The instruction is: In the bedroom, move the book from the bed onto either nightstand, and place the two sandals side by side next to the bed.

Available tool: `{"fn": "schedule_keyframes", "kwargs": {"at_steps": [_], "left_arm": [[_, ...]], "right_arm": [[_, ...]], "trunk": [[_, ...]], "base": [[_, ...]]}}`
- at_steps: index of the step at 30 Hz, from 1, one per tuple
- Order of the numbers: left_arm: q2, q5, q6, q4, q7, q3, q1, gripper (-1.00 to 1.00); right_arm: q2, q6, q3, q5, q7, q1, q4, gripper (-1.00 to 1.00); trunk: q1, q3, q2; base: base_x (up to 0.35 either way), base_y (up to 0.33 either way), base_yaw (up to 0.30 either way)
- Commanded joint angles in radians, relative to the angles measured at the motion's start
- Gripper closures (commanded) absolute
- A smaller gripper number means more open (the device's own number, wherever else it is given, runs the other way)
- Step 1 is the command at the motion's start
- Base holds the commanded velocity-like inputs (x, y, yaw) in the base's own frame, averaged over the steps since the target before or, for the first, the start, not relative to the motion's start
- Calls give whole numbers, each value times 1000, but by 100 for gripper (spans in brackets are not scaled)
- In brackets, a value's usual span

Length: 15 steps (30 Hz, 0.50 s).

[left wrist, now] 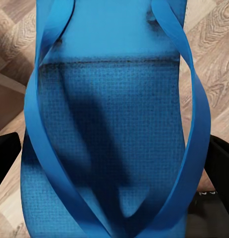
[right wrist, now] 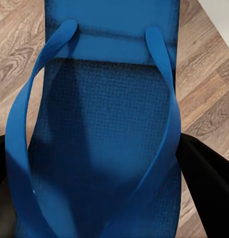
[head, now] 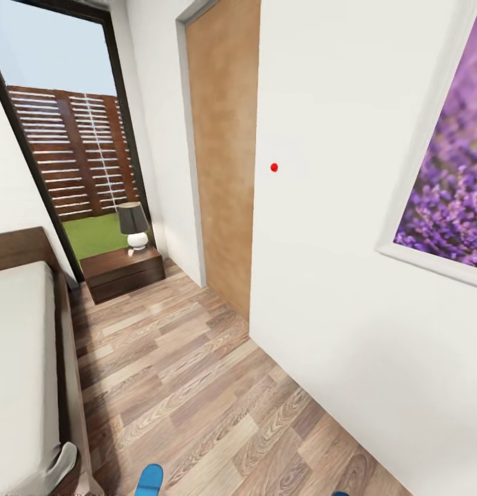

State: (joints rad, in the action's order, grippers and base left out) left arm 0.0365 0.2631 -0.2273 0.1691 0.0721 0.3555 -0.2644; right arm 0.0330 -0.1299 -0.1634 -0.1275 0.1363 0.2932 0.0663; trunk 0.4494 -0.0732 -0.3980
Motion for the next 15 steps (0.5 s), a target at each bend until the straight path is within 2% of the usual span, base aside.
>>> {"fn": "schedule_keyframes", "kwargs": {"at_steps": [1,15], "left_arm": [[0,7,-3,0,5,9,-1,100],[0,7,-3,0,5,10,-1,100]], "right_arm": [[0,-4,-8,-12,2,0,0,100],[1,-4,-8,-12,2,0,0,100]], "trunk": [[1,-1,-2],[1,17,-2]], "base": [[0,0,175],[1,0,158]]}}
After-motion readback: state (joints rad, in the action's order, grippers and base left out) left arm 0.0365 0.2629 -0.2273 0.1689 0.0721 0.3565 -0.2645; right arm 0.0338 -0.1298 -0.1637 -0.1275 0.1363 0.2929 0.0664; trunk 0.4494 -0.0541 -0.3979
